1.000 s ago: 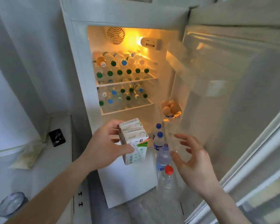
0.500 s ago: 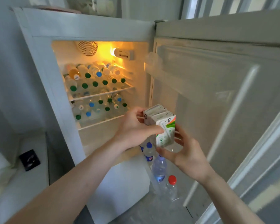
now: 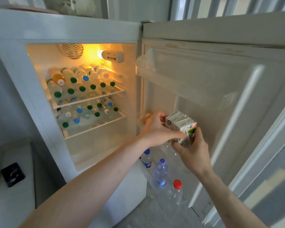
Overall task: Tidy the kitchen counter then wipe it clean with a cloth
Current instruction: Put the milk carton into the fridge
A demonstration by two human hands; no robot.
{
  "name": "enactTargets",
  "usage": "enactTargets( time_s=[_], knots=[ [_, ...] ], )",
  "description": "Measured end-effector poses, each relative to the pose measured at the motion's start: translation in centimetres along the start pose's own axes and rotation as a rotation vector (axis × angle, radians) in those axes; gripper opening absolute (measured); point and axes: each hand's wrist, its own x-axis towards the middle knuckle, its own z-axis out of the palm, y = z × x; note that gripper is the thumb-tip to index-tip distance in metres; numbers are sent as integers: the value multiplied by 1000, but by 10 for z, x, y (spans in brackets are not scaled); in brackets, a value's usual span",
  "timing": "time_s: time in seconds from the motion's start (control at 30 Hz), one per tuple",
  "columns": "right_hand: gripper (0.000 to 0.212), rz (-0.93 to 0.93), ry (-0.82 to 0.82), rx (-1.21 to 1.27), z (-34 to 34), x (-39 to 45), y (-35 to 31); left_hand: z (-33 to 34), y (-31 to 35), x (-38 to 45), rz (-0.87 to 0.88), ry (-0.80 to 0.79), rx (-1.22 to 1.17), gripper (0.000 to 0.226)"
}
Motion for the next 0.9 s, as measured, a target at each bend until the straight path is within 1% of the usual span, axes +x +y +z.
enactTargets(
  time_s=[0.13,0.17,0.23,0.3,0.33,0.4,0.43,0.53,0.63,0.8,0.9],
  knots=[
    [41,43,1,-26,-4,8,10,8,-1,10,-20,-65,7,80],
    [42,52,-3,-33,-5,10,12,10,-2,13,-36,-96,-2,77],
    [46,73,-14,-47,-9,14,16,10,-4,18,-61,-180,-63,62],
    [46,97,-31,-57,-12,17,19,8,-7,21,-107,-246,-156,46],
    [44,102,-40,-67,-13,17,20,7,-9,22,-121,-246,-189,37],
    [42,100,-57,-83,-14,18,22,9,-17,27,-102,-203,-181,16],
    [42,100,-61,-82,-14,19,23,11,-21,29,-82,-173,-163,12],
    [44,103,-56,-65,-17,19,23,19,-28,36,-45,-100,-90,11],
    [40,81,-32,-71,-21,16,25,23,-31,38,-25,-72,-46,12],
    [41,17,28,-100,-30,11,25,25,-32,38,-52,-61,-54,17],
    [45,23,9,-94,-31,9,29,26,-31,36,-74,-57,-92,19]
  ],
)
